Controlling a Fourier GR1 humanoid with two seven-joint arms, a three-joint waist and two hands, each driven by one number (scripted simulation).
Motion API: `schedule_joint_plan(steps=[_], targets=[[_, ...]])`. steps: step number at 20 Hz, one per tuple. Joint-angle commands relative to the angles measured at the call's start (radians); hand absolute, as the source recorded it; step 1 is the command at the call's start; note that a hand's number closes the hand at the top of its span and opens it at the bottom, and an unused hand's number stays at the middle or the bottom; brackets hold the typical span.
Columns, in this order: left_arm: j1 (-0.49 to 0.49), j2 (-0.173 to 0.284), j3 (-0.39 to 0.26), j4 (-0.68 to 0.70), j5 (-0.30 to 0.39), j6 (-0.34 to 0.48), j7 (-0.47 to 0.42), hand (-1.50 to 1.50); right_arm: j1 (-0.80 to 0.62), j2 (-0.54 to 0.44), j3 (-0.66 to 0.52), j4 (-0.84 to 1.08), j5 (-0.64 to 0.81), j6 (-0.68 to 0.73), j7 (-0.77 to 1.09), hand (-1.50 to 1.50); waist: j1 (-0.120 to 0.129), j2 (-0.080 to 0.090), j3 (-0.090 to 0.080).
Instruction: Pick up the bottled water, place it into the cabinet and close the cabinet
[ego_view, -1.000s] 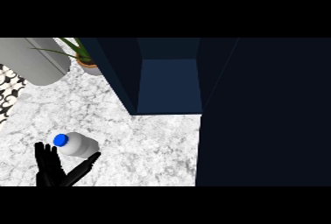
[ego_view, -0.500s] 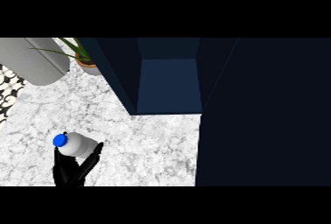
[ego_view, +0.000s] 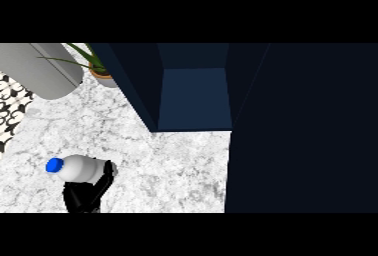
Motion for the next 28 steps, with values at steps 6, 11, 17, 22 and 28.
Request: schedule_joint_plan(steps=[6,11,17,22,28], targets=[[-0.034,0.052,-0.248,0.059,-0.186,-0.291,0.065,1.50,-0.010,-0.007,0.006,-0.032,0.006,-0.001,0.001,-1.50,-0.023,0.010,-0.018],[-0.117,0.053,-0.263,0.080,-0.212,-0.306,0.065,1.50,0.065,-0.020,0.045,-0.082,0.013,0.002,-0.008,-1.50,-0.016,0.006,-0.017],[-0.132,0.022,-0.281,0.070,-0.211,-0.343,0.097,1.50,0.075,-0.043,0.014,-0.079,-0.007,0.003,-0.003,-1.50,-0.003,0.006,-0.016],[-0.168,-0.002,-0.406,-0.122,-0.117,-0.219,0.300,1.50,0.009,-0.020,0.024,-0.052,-0.023,-0.019,0.021,-1.50,0.009,0.004,-0.015],[-0.178,-0.002,-0.519,-0.312,-0.074,-0.062,0.422,1.50,0.060,-0.037,0.027,-0.116,-0.032,-0.019,0.022,-1.50,0.009,0.002,-0.015]])
